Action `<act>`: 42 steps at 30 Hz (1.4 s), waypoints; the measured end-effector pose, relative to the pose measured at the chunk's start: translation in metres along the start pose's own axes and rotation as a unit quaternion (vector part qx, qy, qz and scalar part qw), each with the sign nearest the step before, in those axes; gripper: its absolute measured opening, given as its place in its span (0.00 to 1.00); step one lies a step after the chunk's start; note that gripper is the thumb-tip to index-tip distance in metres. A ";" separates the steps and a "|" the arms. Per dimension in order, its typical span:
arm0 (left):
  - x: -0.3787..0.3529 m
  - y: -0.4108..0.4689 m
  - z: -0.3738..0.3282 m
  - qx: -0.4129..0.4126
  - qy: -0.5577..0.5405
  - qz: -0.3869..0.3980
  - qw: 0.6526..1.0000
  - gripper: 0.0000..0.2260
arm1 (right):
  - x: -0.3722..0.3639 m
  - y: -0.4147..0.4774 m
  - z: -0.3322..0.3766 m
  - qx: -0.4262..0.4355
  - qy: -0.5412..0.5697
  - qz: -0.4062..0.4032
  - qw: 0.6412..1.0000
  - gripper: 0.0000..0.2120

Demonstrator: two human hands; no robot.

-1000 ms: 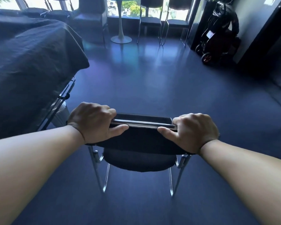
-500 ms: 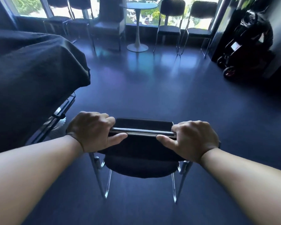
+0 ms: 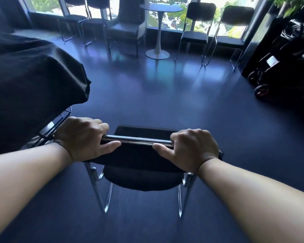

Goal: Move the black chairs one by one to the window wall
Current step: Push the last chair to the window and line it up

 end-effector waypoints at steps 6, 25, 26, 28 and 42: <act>-0.024 0.057 0.023 0.022 -0.001 -0.004 1.000 0.27 | 0.000 0.063 -0.040 0.013 0.004 0.016 1.000 0.38; -0.111 0.233 0.114 0.087 0.019 0.029 0.996 0.26 | -0.027 0.290 -0.150 0.080 0.002 0.029 0.996 0.36; -0.116 0.241 0.117 0.094 0.023 0.024 0.995 0.25 | -0.030 0.304 -0.155 0.094 0.002 0.020 0.995 0.37; -0.123 0.256 0.121 0.107 0.025 0.030 0.994 0.25 | -0.033 0.327 -0.169 0.112 -0.007 0.006 0.994 0.37; -0.161 0.359 0.096 0.246 0.053 0.060 0.966 0.27 | -0.054 0.456 -0.276 0.243 -0.014 0.000 0.970 0.40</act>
Point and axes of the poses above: each hand's wrist, its own y-axis towards the middle knuckle, its own x-axis out of the back of the hand, z = x × y, the point moved 4 cm from there along y, towards the middle knuckle, and after that the axes turned 6 degrees about z, right-handed, at the moved point
